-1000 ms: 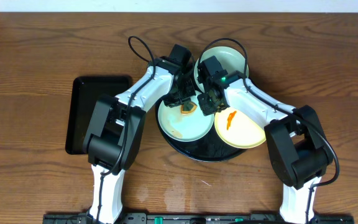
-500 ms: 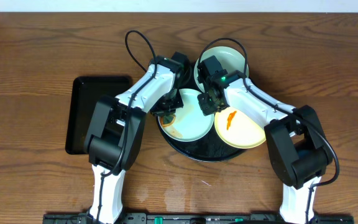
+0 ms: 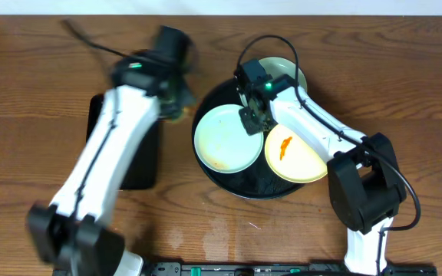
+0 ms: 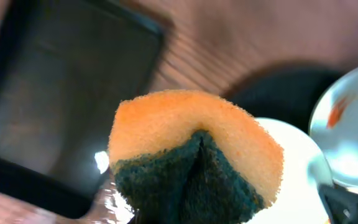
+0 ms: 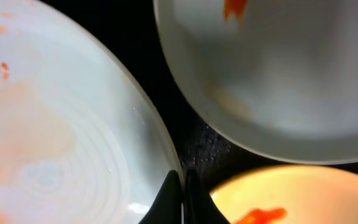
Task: Clean dirty plates on tray and stack at the side
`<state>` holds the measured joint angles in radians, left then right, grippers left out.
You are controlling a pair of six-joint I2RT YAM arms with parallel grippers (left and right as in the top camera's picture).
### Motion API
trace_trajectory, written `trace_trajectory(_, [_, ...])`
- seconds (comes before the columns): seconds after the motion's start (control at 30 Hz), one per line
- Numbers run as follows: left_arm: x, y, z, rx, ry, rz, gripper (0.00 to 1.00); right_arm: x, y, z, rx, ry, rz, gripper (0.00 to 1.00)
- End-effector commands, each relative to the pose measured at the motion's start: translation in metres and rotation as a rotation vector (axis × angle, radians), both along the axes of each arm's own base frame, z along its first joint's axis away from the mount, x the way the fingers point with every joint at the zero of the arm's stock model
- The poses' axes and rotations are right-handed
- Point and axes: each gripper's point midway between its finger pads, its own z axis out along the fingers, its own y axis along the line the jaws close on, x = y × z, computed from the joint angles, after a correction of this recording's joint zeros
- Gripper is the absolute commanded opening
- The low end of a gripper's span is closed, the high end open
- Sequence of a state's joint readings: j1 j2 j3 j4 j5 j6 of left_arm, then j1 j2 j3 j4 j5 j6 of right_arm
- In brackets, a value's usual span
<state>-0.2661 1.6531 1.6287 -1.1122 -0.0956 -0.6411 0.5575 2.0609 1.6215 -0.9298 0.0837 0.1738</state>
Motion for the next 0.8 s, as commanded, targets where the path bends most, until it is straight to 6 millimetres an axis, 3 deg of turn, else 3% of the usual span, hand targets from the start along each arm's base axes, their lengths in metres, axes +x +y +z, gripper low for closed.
trace_trajectory(0.0, [-0.004, 0.043, 0.015, 0.059, -0.015, 0.02, 0.07, 0.016, 0.006, 0.033, -0.079, -0.116, 0.031, 0.01])
trace_trajectory(0.2, [-0.019, 0.104, 0.011, 0.068, 0.046, 0.177, 0.08, 0.03, -0.007, 0.082, -0.22, -0.232, 0.012, 0.01])
trace_trajectory(0.33, [-0.027, 0.126, 0.008, 0.076, 0.077, 0.216, 0.08, 0.039, -0.019, 0.111, -0.3, -0.302, 0.002, 0.01])
trace_trajectory(0.57, [-0.029, 0.136, 0.008, 0.081, 0.08, 0.231, 0.08, 0.049, -0.033, 0.165, -0.632, -0.516, 0.066, 0.01])
trace_trajectory(0.77, [-0.028, 0.136, 0.008, 0.081, 0.077, 0.23, 0.08, 0.036, 0.007, 0.188, -0.741, -0.635, 0.191, 0.01])
